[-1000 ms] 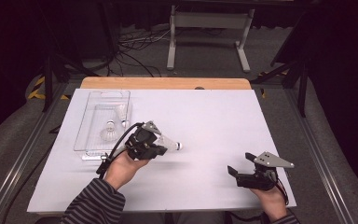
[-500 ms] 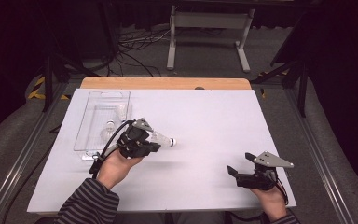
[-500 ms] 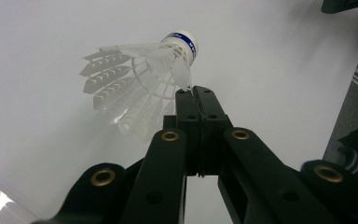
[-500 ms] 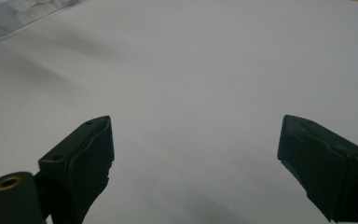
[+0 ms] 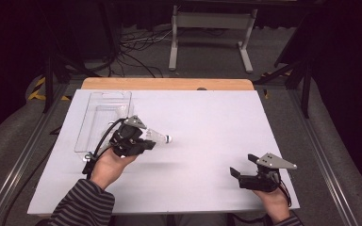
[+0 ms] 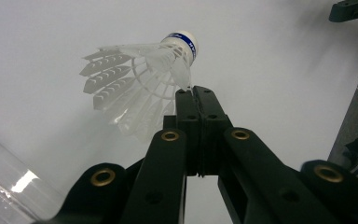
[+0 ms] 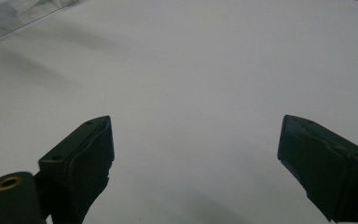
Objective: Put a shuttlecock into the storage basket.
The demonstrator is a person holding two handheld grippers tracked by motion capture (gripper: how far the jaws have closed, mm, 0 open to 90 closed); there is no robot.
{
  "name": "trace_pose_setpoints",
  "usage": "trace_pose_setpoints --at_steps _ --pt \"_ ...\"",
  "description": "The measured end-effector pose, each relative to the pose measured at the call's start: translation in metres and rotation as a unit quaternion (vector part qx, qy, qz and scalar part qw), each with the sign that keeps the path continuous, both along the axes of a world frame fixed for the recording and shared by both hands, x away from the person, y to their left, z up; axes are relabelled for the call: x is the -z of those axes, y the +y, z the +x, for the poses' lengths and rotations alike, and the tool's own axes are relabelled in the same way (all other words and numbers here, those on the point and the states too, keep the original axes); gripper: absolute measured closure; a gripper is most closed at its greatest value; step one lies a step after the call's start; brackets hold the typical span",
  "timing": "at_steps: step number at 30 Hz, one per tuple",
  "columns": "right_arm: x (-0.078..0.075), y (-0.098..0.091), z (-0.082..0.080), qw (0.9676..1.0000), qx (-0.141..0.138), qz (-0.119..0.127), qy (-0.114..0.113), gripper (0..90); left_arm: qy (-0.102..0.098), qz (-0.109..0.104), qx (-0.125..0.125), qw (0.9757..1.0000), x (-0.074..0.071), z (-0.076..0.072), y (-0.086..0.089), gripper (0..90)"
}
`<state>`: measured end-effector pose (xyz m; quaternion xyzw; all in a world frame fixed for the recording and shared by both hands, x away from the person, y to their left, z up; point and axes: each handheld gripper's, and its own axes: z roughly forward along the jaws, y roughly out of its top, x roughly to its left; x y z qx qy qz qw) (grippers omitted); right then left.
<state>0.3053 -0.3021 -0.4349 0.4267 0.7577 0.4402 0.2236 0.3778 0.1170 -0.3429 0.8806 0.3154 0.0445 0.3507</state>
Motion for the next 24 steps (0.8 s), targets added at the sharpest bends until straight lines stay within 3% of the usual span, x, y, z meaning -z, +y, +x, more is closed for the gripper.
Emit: trace_pose_setpoints --at_steps 24 --pt "0.0 0.0 0.0 1.0 -0.001 0.0 0.0 11.0 -0.01 -0.017 -0.033 0.9993 -0.011 0.0 0.026 90.0"
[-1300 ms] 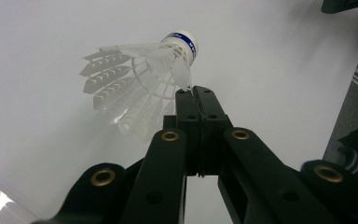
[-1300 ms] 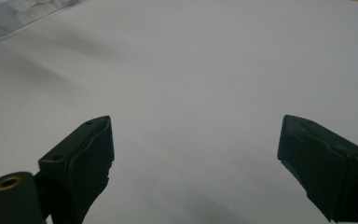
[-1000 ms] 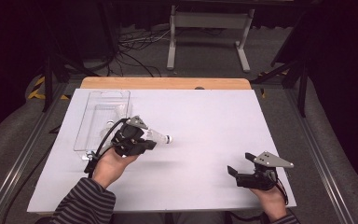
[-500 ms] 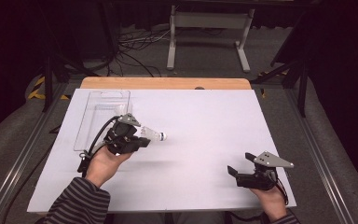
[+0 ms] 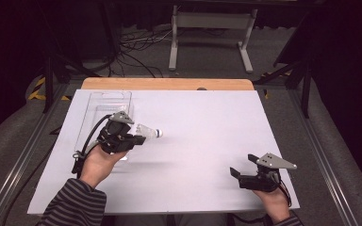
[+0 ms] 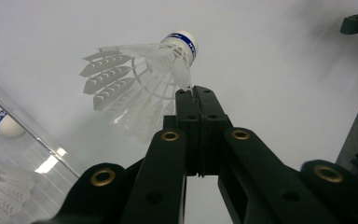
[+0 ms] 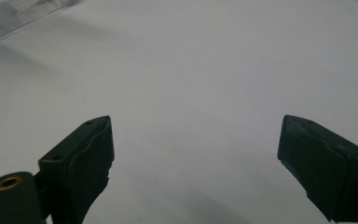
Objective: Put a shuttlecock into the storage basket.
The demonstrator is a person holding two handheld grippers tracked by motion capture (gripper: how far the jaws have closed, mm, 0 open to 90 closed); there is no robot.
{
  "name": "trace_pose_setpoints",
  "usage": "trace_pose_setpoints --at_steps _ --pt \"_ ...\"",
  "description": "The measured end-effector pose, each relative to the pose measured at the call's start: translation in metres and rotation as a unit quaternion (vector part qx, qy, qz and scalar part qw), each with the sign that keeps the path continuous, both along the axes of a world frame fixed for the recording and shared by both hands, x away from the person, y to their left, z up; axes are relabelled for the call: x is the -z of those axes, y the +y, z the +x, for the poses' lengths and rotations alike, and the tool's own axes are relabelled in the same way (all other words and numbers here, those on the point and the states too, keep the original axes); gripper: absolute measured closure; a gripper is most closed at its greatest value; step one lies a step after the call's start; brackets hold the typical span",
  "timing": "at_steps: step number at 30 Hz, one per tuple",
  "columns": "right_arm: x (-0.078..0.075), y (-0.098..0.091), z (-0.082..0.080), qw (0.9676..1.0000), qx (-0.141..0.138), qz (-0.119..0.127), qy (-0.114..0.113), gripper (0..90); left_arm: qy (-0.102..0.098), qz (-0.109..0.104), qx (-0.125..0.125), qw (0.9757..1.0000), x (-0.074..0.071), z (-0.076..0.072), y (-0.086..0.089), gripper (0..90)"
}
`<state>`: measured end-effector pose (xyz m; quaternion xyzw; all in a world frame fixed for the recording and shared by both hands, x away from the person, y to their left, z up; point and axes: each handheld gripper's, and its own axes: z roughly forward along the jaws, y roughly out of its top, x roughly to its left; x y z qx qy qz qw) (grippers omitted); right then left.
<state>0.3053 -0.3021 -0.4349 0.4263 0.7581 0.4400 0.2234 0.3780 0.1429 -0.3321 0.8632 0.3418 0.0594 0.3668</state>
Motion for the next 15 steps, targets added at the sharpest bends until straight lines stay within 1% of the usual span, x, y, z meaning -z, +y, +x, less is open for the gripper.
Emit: trace_pose_setpoints --at_steps 8,11,15 --pt "0.0 0.0 0.0 1.0 0.0 0.0 0.0 11.0 -0.002 0.0 -0.013 0.9999 -0.003 0.001 0.01 90.0" --pt "0.0 0.0 0.0 1.0 -0.001 0.0 0.0 11.0 -0.002 -0.004 -0.02 0.9998 -0.003 0.001 0.015 90.0" --pt "0.0 0.0 0.0 1.0 0.0 0.0 0.0 11.0 -0.003 0.0 -0.026 0.9996 -0.004 0.002 0.02 90.0"
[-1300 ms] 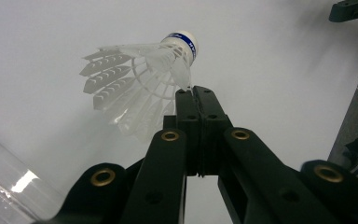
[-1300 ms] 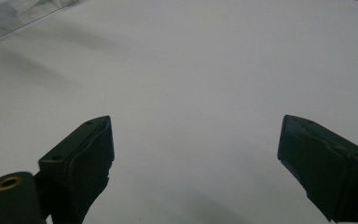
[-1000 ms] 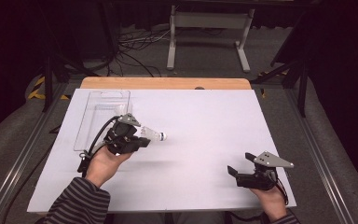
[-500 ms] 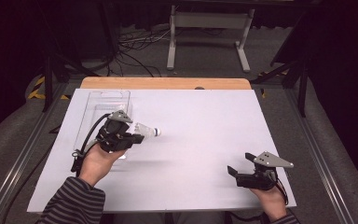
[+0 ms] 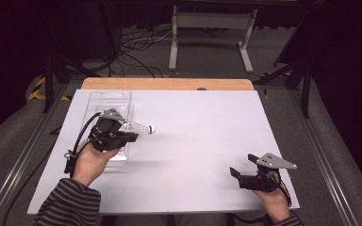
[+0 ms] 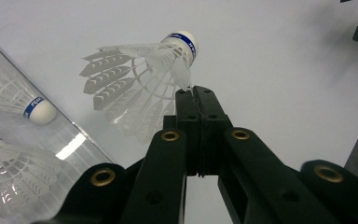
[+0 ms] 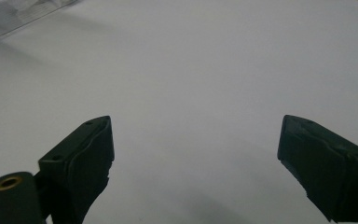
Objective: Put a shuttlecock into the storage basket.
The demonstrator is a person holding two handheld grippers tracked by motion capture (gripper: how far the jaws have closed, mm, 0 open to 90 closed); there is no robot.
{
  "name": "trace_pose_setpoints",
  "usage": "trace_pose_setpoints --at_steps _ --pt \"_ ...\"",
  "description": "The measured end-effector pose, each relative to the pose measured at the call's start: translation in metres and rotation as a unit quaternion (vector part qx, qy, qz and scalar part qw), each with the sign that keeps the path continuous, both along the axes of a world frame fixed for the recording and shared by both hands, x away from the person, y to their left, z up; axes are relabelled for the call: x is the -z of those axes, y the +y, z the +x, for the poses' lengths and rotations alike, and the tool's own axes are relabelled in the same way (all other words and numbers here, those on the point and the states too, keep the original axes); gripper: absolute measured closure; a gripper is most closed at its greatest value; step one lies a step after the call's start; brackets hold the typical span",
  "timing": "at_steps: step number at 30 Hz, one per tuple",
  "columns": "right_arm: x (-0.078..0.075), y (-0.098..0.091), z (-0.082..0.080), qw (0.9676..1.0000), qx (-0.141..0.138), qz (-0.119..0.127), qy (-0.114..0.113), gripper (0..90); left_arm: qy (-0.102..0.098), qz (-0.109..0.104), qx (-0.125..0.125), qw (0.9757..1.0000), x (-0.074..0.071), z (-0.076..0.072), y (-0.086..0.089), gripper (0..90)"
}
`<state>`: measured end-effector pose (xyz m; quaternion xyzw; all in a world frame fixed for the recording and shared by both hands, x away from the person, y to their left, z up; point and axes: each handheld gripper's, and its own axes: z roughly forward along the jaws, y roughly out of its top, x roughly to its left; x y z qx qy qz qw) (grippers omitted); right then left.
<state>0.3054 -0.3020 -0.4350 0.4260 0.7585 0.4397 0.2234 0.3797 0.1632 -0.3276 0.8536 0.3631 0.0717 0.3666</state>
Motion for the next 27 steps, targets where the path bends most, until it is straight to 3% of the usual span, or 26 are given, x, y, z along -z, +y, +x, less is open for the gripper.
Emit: trace_pose_setpoints --at_steps 6,11,27 --pt "0.0 0.0 0.0 1.0 0.001 0.0 0.0 11.0 -0.002 -0.003 -0.012 0.9999 -0.001 0.001 0.007 90.0" --pt "0.0 0.0 0.0 1.0 0.0 0.0 0.001 11.0 -0.015 0.004 -0.022 0.9996 -0.001 0.0 0.01 90.0" --pt "0.0 0.0 0.0 1.0 0.0 -0.001 0.001 11.0 -0.004 -0.003 -0.049 0.9988 0.001 0.01 0.027 90.0"
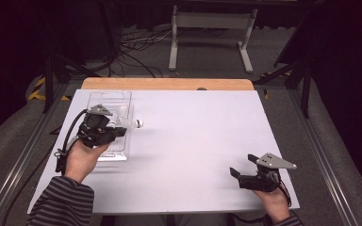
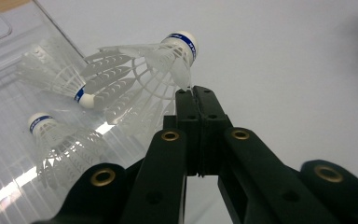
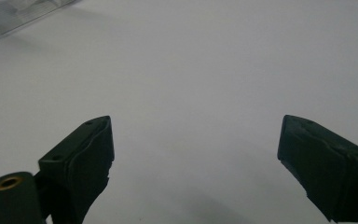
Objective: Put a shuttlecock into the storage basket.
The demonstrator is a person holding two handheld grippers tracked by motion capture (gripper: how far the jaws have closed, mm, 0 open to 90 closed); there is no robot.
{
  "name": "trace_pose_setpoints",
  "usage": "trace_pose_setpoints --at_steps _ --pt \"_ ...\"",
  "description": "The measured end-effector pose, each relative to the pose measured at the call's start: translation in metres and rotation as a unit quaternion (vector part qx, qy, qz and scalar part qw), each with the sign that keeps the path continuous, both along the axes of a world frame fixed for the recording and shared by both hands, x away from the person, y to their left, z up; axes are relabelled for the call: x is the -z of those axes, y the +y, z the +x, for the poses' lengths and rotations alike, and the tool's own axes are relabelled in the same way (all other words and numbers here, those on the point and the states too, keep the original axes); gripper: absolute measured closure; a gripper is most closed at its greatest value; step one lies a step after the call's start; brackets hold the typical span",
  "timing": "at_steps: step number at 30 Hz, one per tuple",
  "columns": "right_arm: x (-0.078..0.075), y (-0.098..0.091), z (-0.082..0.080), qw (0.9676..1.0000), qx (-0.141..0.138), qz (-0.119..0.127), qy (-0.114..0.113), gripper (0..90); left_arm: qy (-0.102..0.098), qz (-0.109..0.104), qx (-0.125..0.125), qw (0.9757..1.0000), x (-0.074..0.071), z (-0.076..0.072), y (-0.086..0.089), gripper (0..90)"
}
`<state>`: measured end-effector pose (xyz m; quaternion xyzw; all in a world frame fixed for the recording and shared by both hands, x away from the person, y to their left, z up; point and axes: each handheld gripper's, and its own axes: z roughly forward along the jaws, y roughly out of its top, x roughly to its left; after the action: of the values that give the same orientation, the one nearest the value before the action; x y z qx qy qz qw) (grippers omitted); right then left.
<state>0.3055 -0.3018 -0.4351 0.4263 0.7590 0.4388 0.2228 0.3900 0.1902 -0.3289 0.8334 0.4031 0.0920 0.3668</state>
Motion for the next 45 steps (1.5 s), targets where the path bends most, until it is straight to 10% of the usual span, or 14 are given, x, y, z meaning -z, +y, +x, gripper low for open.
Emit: trace_pose_setpoints --at_steps 45 --pt "0.0 0.0 0.0 1.0 0.001 0.001 0.001 11.0 0.027 0.008 -0.123 0.9921 0.019 0.038 0.05 90.0"
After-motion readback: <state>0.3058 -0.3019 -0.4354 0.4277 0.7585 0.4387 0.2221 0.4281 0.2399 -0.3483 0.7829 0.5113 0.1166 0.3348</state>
